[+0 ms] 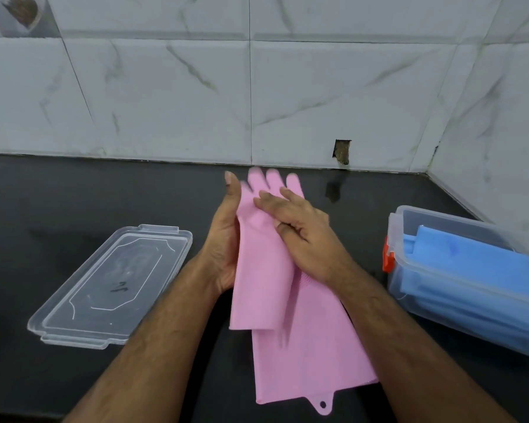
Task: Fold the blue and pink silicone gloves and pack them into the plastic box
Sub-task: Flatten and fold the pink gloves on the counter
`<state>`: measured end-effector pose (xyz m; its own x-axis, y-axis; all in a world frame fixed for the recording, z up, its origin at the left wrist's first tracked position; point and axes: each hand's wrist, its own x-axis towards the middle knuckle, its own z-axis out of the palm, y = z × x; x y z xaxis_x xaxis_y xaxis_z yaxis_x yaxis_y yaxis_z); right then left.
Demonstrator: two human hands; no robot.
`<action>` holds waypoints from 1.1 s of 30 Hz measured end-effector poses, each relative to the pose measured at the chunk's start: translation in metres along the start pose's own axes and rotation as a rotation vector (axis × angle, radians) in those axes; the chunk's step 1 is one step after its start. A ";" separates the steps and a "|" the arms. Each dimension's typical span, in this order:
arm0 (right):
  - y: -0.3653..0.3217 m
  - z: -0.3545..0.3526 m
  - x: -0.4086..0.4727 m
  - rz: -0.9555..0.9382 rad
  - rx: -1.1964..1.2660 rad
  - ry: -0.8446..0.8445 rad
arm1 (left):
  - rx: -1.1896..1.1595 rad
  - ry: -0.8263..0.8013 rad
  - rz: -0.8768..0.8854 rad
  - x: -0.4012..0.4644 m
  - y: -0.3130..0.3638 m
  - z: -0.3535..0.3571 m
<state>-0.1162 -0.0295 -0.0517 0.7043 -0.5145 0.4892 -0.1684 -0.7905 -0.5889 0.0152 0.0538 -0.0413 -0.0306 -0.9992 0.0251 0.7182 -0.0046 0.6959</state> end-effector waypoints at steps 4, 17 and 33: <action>-0.001 -0.003 0.003 0.096 0.103 0.184 | 0.063 0.089 -0.031 -0.001 0.000 -0.001; -0.004 -0.033 0.000 0.868 1.324 -0.026 | 0.283 -0.010 -0.003 -0.012 0.006 -0.006; -0.001 -0.034 0.002 0.705 1.371 -0.002 | 0.061 0.126 0.078 -0.001 0.006 -0.019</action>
<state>-0.1380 -0.0409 -0.0288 0.7579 -0.6387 -0.1333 0.2851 0.5079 -0.8129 0.0330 0.0545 -0.0507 0.1142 -0.9934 -0.0069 0.6712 0.0721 0.7378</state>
